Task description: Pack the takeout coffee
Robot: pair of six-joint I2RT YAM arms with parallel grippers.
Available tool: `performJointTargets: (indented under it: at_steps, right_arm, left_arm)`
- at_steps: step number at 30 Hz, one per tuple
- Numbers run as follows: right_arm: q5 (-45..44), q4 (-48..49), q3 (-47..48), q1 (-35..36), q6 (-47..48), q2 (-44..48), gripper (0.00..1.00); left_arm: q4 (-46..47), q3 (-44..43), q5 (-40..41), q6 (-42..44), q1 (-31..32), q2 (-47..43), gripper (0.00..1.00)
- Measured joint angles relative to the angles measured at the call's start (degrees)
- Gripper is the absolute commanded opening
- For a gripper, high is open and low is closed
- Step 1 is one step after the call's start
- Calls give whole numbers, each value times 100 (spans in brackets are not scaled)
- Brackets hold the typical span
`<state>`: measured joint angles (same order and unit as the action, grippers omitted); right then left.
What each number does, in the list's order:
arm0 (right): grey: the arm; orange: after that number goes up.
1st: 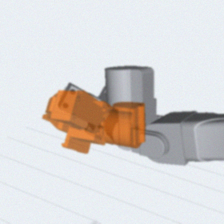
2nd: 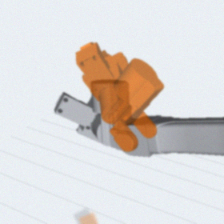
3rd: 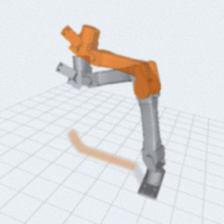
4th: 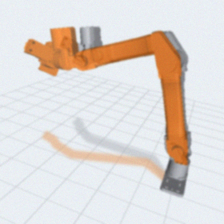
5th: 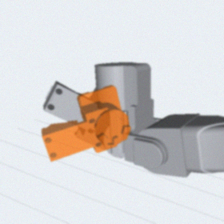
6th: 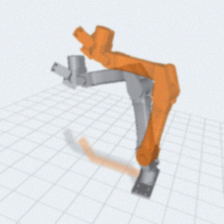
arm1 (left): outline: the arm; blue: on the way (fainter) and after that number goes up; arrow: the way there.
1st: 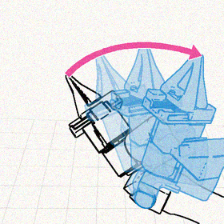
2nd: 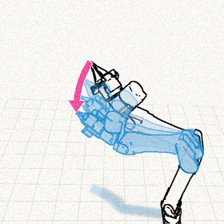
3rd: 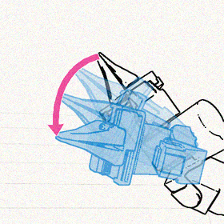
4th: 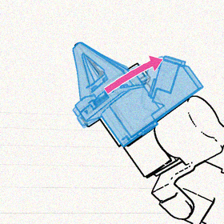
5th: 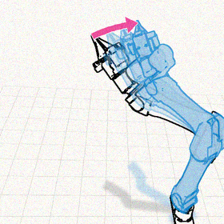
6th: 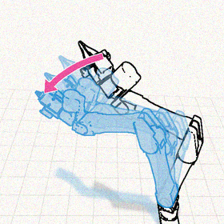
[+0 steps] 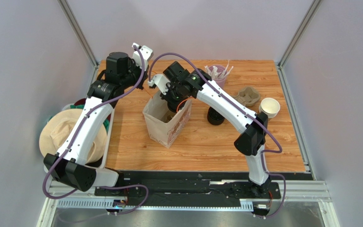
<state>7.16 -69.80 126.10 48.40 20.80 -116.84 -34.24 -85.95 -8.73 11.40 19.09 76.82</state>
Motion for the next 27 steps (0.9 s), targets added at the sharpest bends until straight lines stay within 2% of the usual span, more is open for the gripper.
performJointTargets:
  at_steps: [12, 27]
  right_arm:
    - [-81, 315, -94, -173, -2, -7, 0]
    - [741, -138, 671, -299, -118, -411, 0]
  left_arm:
    - [114, 39, 638, -85, 0, -2, 0]
    - [234, 151, 216, -214, 0, -2, 0]
